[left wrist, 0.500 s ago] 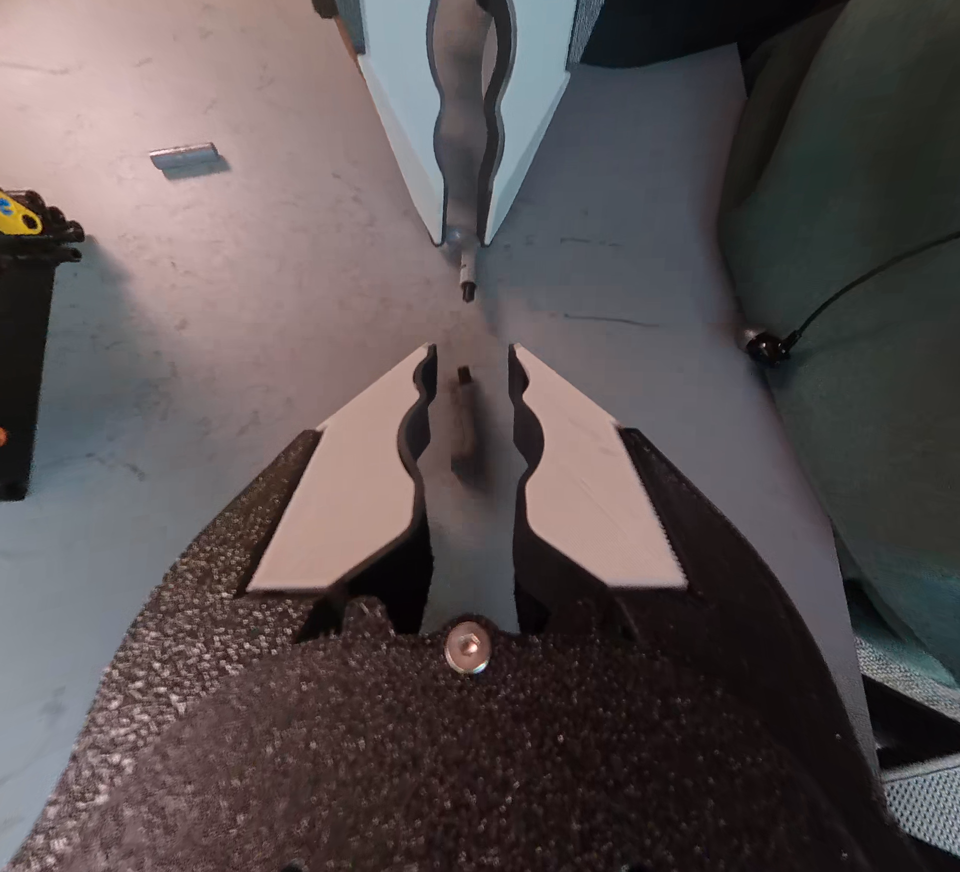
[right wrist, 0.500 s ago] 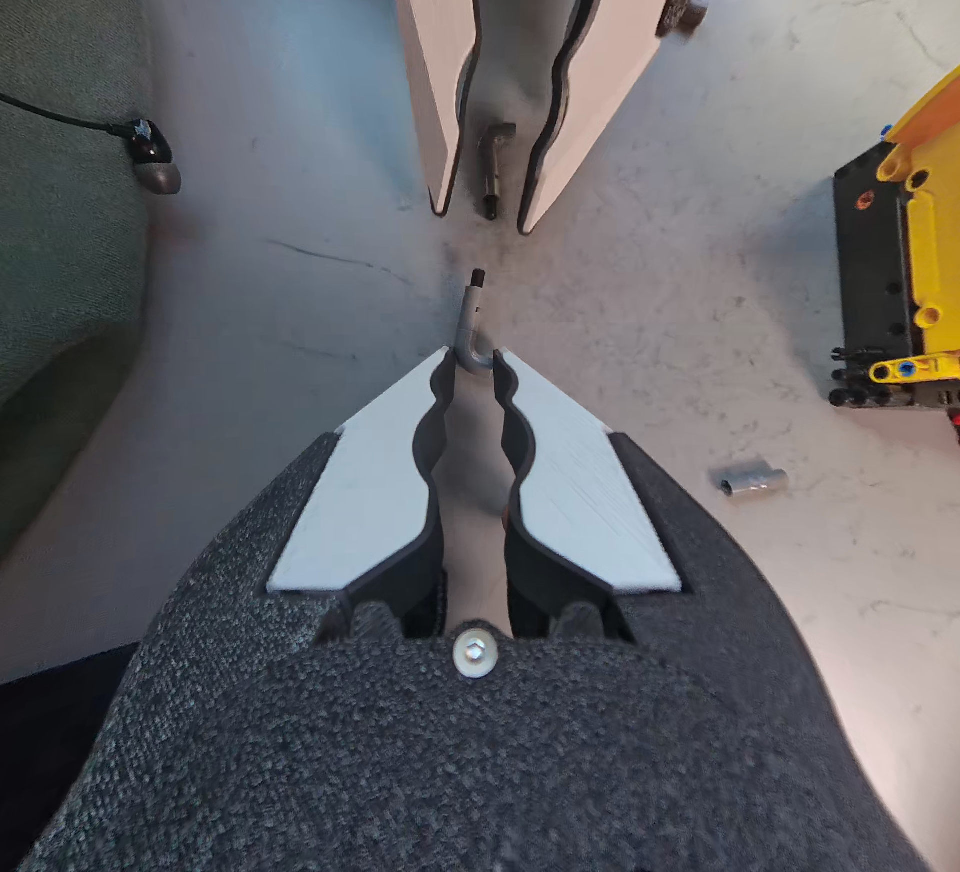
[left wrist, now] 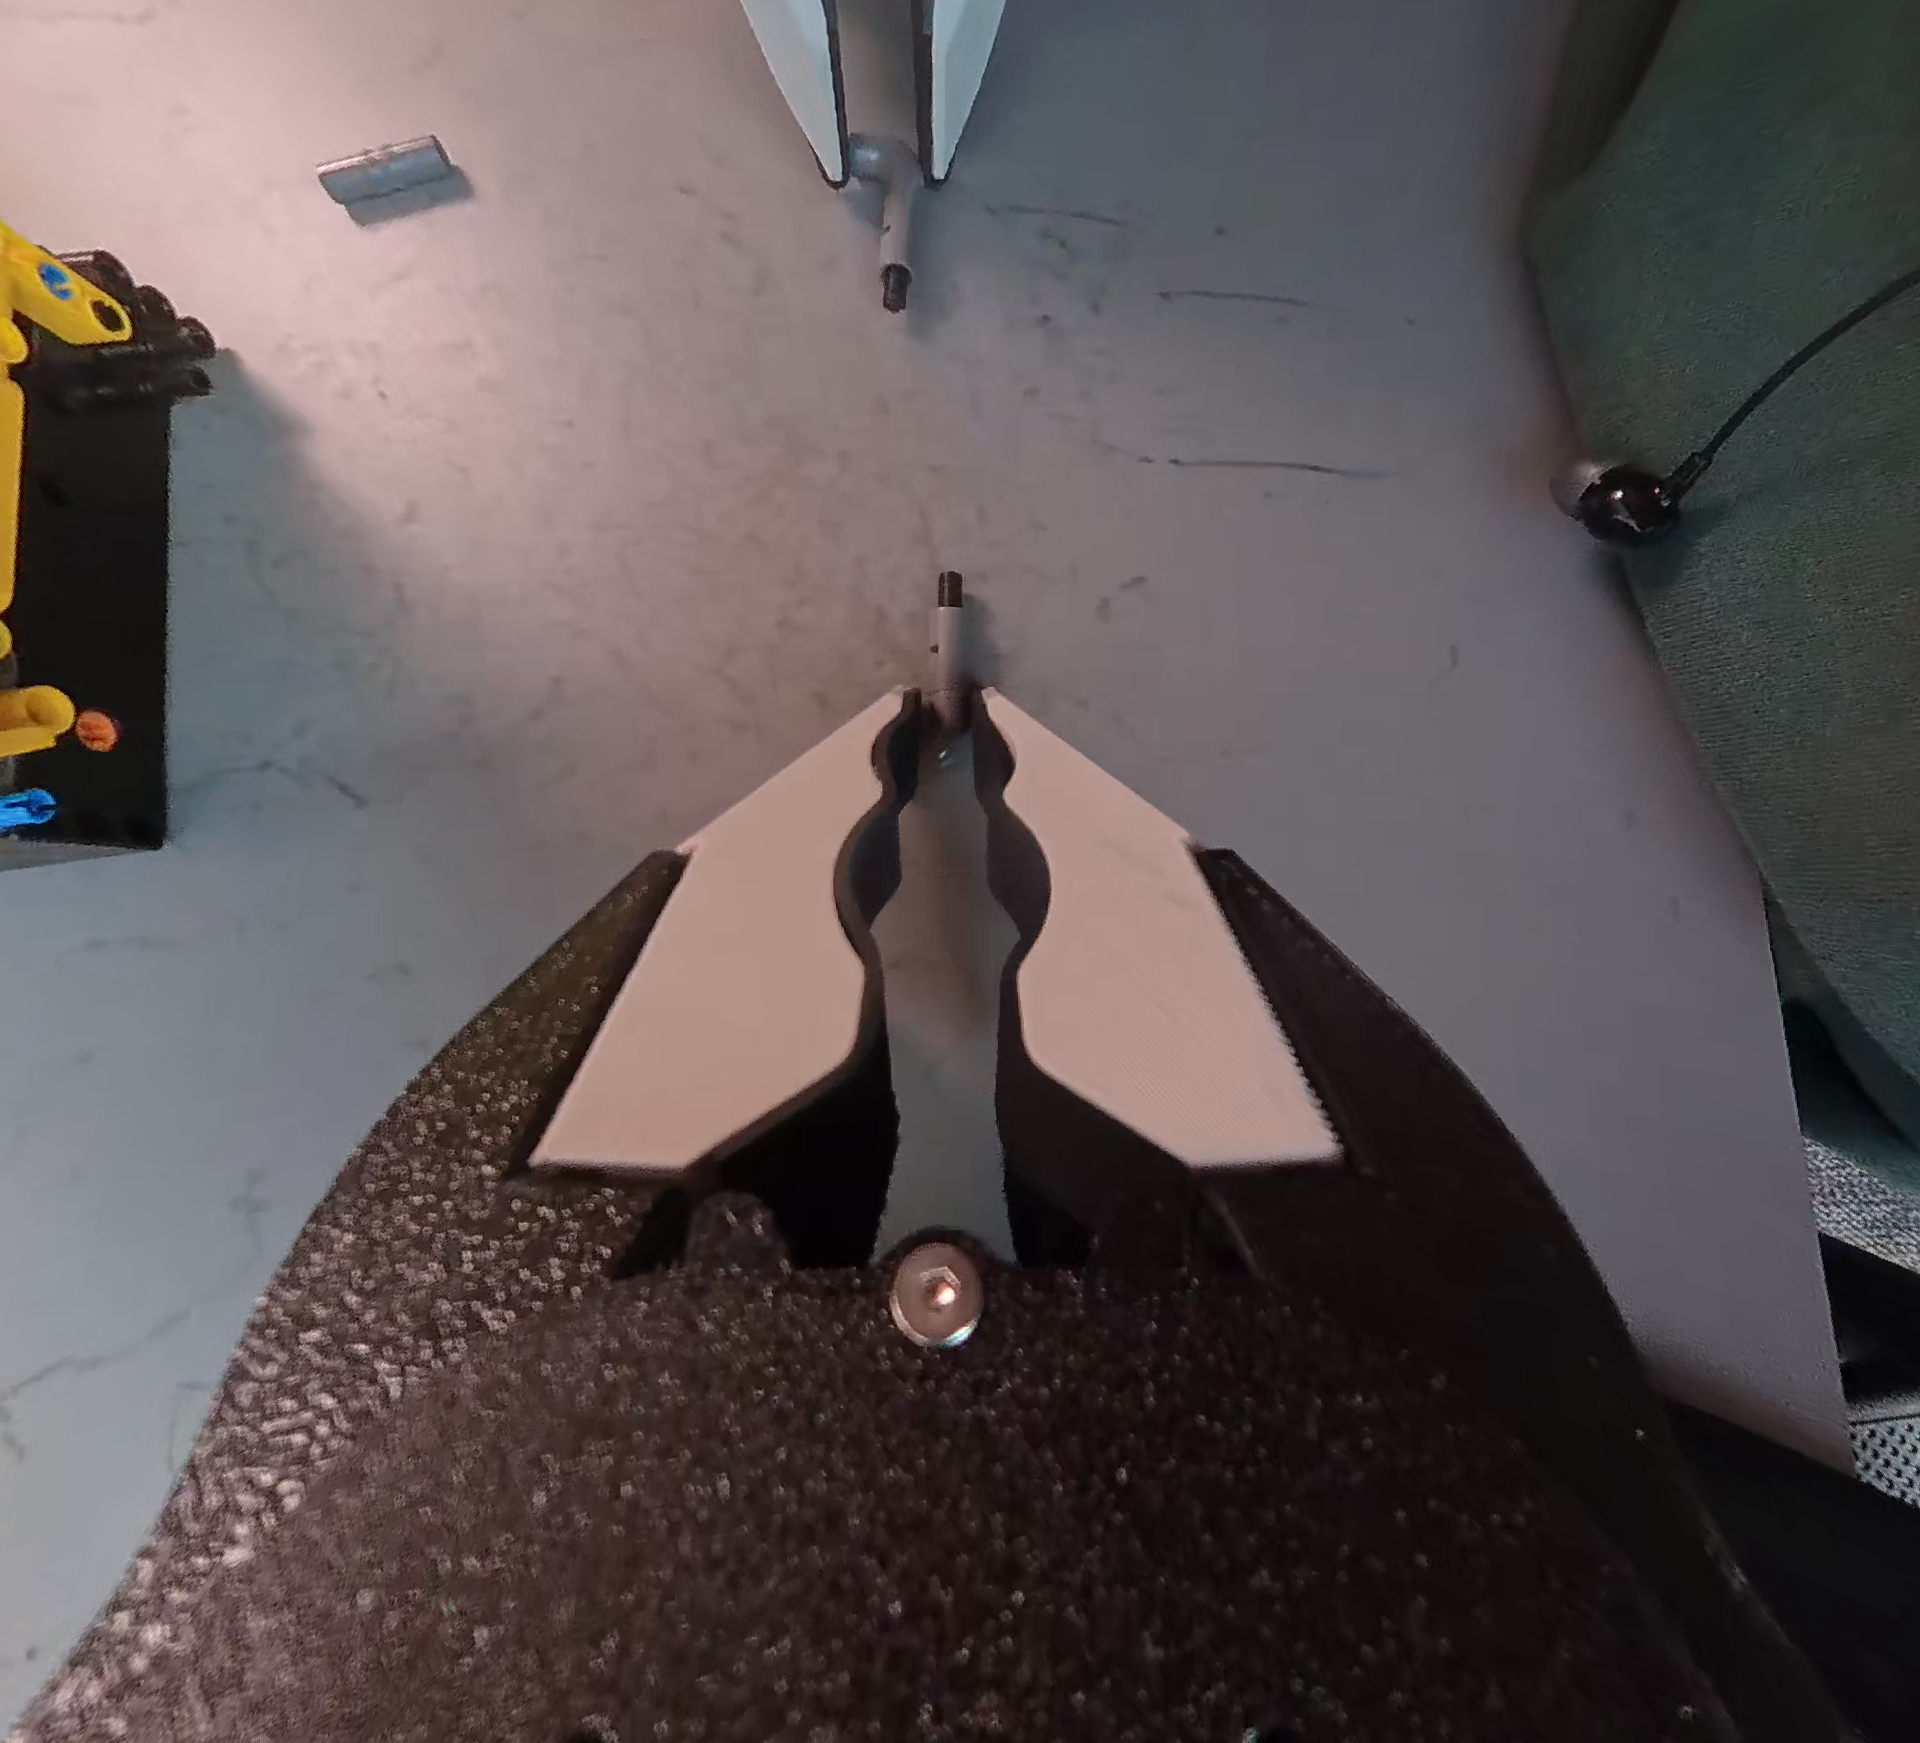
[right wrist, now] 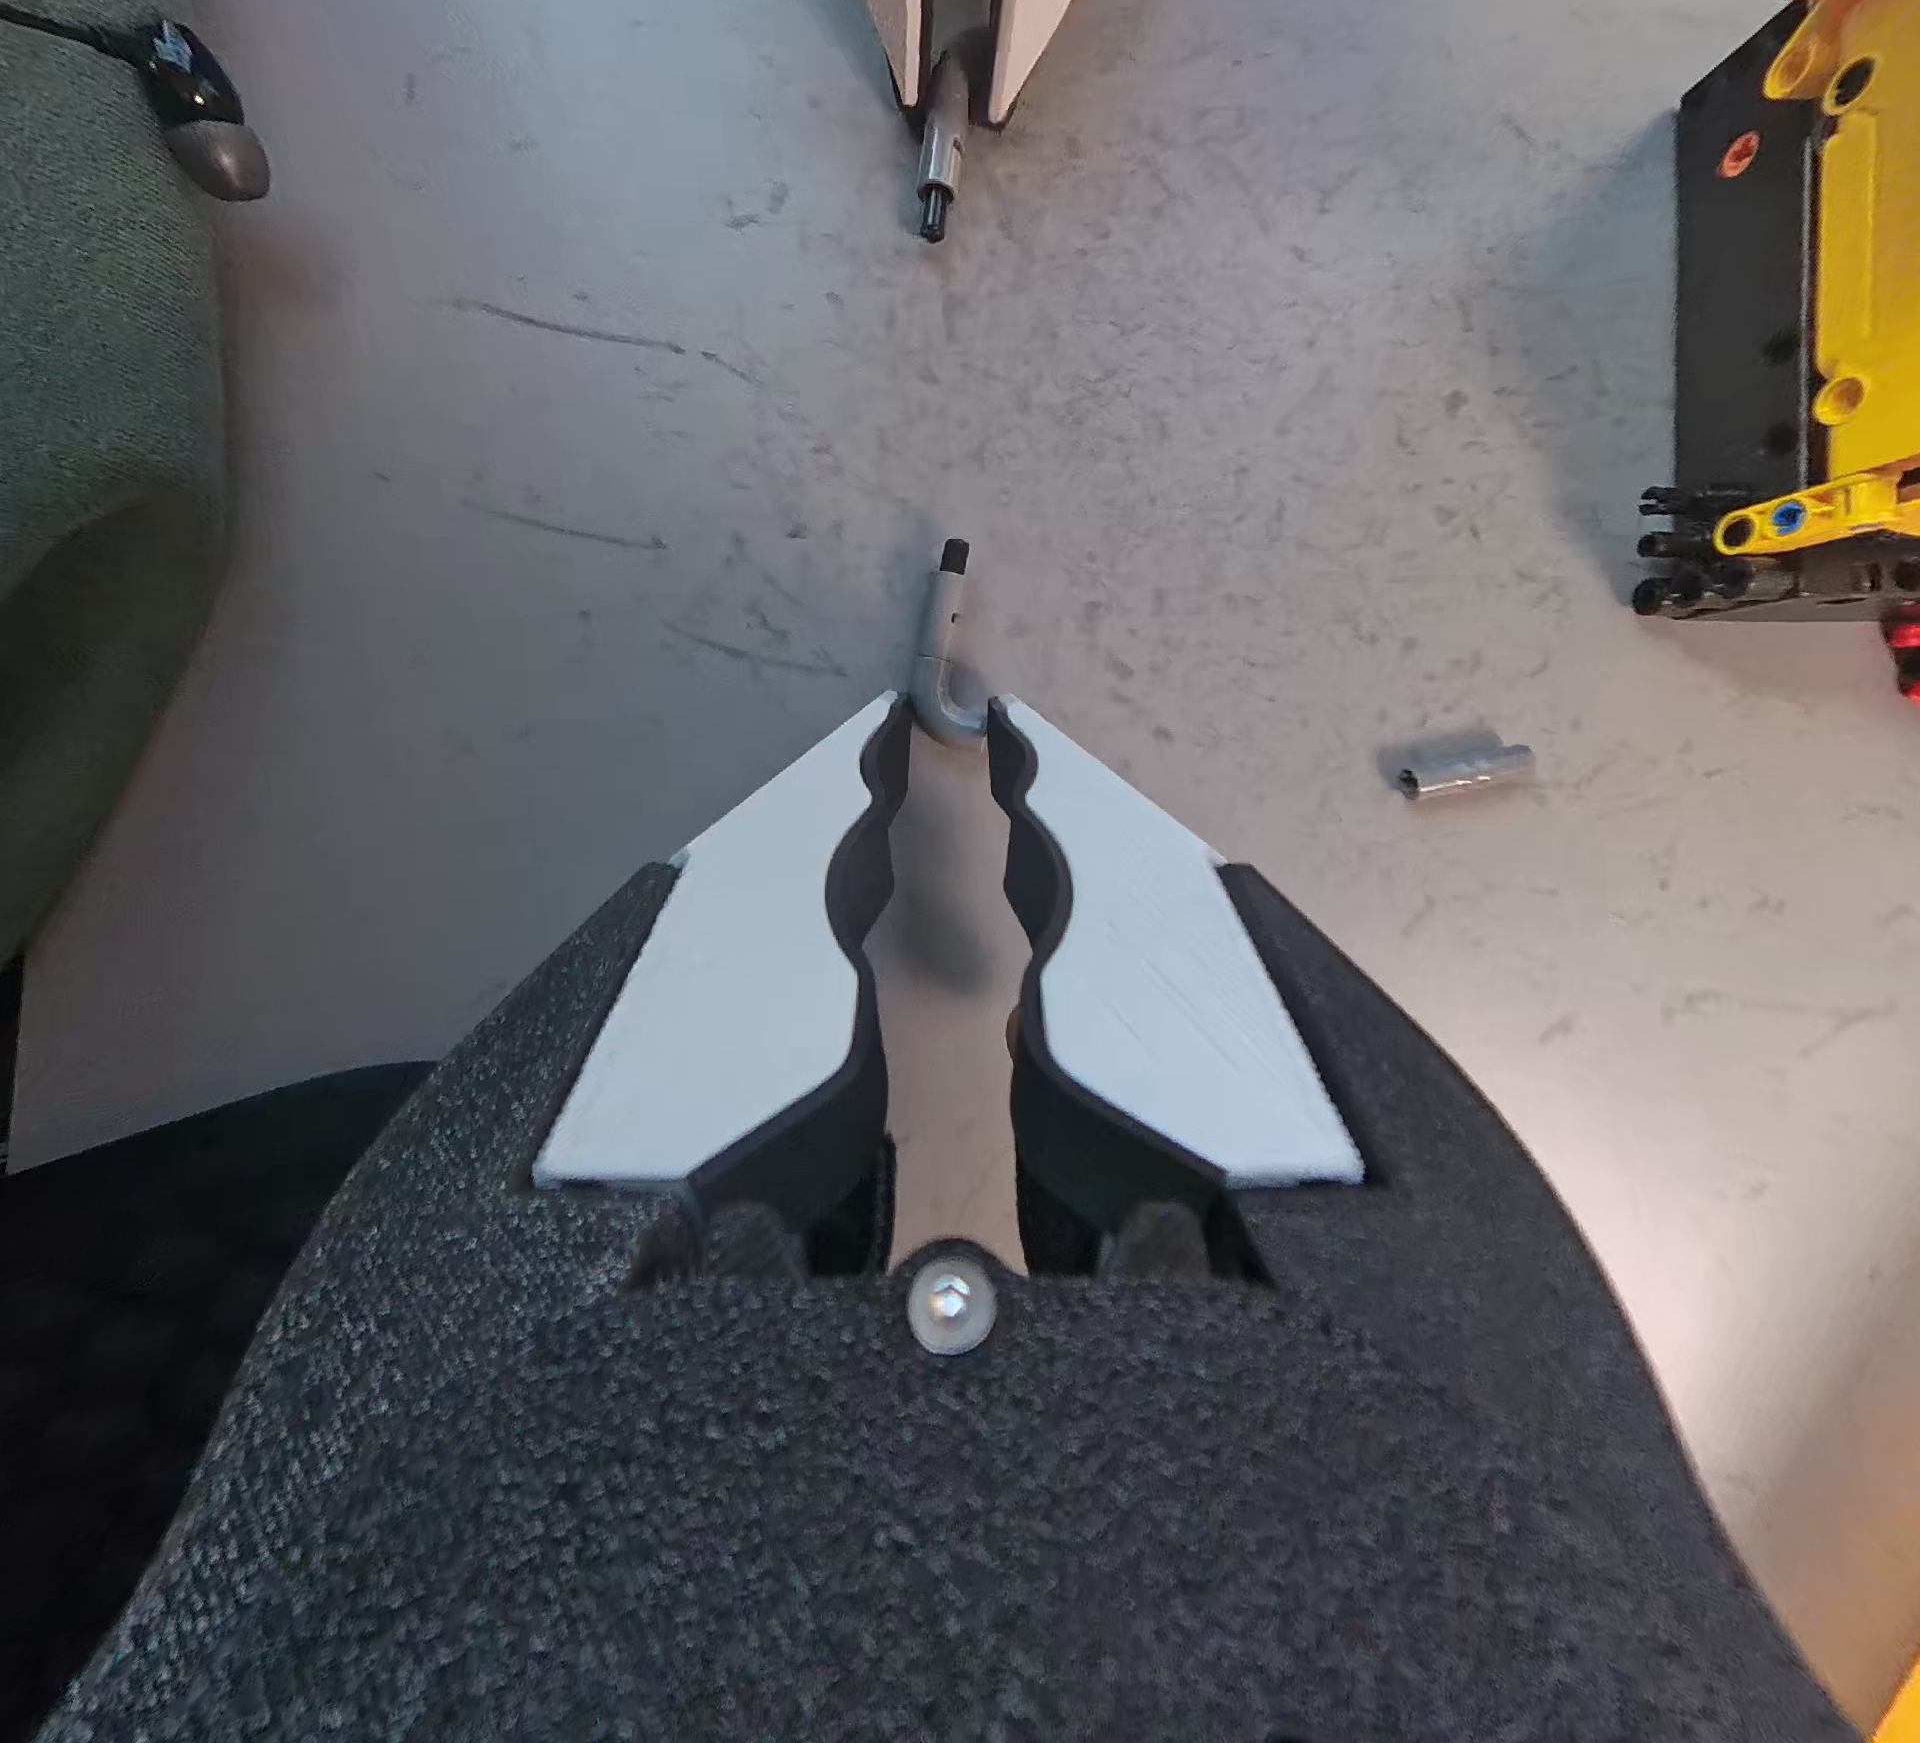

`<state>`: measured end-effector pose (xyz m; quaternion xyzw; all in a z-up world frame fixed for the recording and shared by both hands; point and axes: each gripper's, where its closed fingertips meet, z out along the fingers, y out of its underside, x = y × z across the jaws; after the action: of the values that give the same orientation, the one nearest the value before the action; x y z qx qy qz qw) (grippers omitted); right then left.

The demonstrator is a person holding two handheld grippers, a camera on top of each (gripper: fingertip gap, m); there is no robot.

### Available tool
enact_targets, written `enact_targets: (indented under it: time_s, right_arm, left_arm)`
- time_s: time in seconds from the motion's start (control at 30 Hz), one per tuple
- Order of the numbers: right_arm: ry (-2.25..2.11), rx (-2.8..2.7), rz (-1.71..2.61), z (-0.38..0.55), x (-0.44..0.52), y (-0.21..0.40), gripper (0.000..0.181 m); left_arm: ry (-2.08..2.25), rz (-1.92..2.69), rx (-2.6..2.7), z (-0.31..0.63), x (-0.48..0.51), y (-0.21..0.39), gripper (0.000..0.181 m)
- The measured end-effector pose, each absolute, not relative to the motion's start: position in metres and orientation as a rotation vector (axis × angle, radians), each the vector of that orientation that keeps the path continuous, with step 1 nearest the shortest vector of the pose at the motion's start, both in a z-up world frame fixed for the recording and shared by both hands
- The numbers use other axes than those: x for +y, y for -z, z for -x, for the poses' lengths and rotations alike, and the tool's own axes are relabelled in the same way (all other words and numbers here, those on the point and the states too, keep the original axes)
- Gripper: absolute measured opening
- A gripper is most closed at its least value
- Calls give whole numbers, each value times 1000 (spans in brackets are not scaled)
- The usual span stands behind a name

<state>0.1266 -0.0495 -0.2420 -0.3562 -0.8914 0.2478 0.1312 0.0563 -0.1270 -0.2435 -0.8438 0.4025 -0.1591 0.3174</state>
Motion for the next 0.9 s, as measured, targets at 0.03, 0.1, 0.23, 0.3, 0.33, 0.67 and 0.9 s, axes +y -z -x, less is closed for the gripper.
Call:
enact_targets:
  time_s: [0.03, 0.1, 0.23, 0.3, 0.33, 0.67, 0.9]
  right_arm:
    - [-717, -2590, 1037, -127, -49, 242, 14]
    - [-713, -2592, 1041, -128, -47, 242, 15]
    - [-717, -2585, 1059, -129, -43, 242, 16]
    - [-716, -2581, 1068, -129, -41, 242, 17]
    - [-717, -2581, 1072, -130, -40, 242, 18]
    - [-772, -2147, 1472, -88, 18, 220, 21]
    - [-772, -2048, 1630, -71, 30, 238, 23]
  left_arm:
    - [416, 2213, 1068, -57, -127, 243, 7]
    - [405, 2202, 1078, -57, -127, 243, 8]
    - [392, 2195, 1081, -56, -126, 243, 10]
    - [384, 2191, 1088, -56, -126, 243, 10]
    - [380, 2190, 1091, -56, -127, 243, 9]
    - [373, 2188, 1100, -50, -132, 243, 13]
    - [359, 2177, 1088, -47, -133, 240, 13]
